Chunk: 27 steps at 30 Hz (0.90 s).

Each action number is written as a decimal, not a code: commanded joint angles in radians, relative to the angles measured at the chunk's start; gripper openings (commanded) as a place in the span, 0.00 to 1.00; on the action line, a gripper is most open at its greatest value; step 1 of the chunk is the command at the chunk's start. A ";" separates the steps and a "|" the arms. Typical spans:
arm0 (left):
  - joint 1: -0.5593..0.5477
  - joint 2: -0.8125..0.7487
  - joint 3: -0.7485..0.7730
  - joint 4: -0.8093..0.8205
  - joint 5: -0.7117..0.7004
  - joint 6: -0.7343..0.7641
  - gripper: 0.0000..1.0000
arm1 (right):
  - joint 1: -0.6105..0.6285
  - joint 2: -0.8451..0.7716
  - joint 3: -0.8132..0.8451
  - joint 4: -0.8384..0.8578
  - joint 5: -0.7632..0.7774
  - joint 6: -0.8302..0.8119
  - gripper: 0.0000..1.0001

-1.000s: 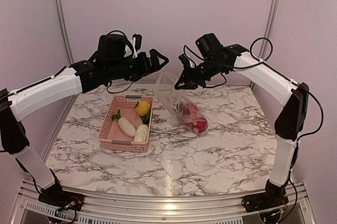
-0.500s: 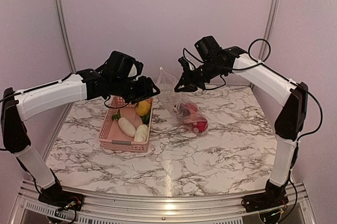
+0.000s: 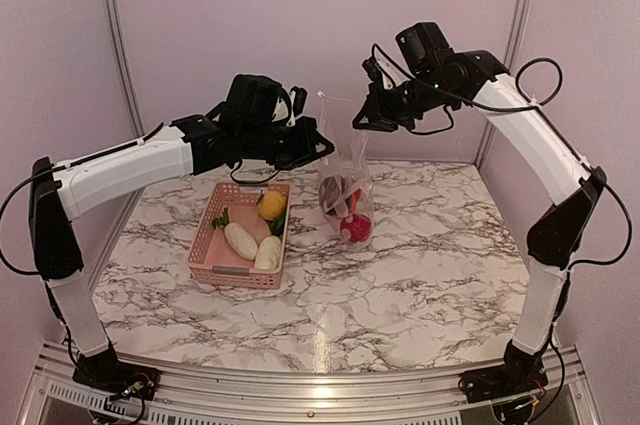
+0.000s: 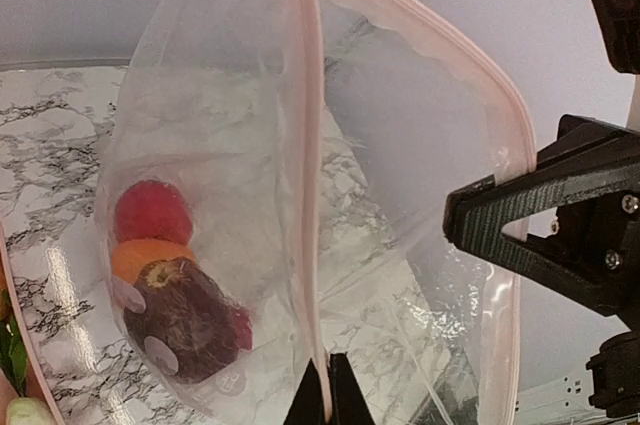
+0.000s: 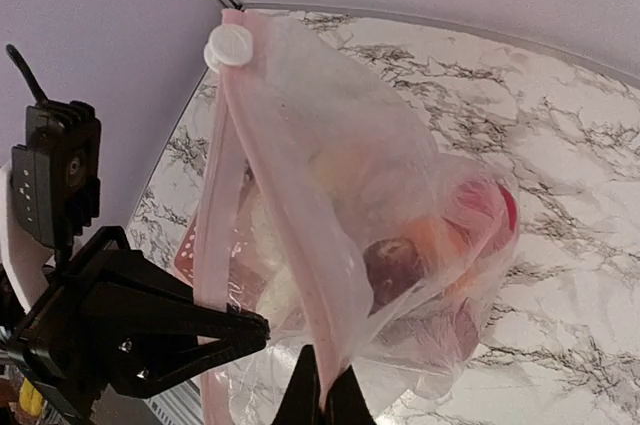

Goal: Place the food in the zip-top bag and seal the zipper
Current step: Adjust the zipper food storage bag.

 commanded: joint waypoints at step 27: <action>-0.006 -0.035 -0.069 0.031 -0.001 0.061 0.65 | -0.082 -0.073 -0.255 0.023 0.099 -0.063 0.00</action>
